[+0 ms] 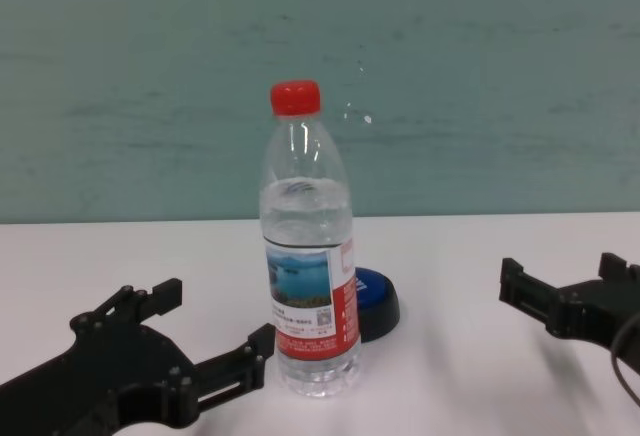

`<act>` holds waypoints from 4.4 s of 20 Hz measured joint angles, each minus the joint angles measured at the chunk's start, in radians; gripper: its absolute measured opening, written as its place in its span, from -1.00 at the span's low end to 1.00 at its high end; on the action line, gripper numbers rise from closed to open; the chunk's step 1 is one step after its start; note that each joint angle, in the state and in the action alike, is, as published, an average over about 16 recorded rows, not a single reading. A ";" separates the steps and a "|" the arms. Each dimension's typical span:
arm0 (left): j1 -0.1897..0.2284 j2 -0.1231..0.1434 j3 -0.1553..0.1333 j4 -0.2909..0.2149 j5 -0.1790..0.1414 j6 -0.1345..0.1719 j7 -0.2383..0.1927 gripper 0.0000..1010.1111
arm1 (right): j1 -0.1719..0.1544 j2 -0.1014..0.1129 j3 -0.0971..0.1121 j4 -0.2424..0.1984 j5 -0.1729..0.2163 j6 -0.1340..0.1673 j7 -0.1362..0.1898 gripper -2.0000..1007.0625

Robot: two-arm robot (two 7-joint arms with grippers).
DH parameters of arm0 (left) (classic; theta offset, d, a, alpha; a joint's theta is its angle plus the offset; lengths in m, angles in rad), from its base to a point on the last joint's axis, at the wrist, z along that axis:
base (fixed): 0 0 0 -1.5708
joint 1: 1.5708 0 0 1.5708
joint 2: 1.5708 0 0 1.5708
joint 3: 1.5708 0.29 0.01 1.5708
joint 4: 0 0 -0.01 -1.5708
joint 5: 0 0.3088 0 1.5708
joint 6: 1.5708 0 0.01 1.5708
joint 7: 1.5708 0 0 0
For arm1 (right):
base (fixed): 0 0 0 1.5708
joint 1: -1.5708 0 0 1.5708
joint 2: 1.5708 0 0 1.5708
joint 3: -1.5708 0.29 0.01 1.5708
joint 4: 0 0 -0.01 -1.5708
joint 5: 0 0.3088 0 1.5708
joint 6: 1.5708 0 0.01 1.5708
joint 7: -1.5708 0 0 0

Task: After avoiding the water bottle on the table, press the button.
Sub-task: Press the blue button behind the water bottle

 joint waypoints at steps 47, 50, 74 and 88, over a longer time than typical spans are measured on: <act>-0.108 0.165 -0.172 0.151 -0.243 -0.117 -0.201 0.98 | 0.000 0.000 0.000 0.000 0.000 0.000 0.000 0.99; -0.171 0.154 -0.145 0.208 -0.233 -0.126 -0.206 0.98 | 0.000 0.000 0.000 0.000 0.000 0.000 0.000 0.99; -0.602 -0.012 0.064 0.655 -0.154 -0.159 -0.221 0.98 | 0.000 0.000 0.000 0.000 0.000 0.000 0.000 0.99; -0.700 -0.087 0.123 0.799 -0.132 -0.167 -0.218 0.98 | 0.000 0.000 0.000 0.000 0.000 0.000 0.000 0.99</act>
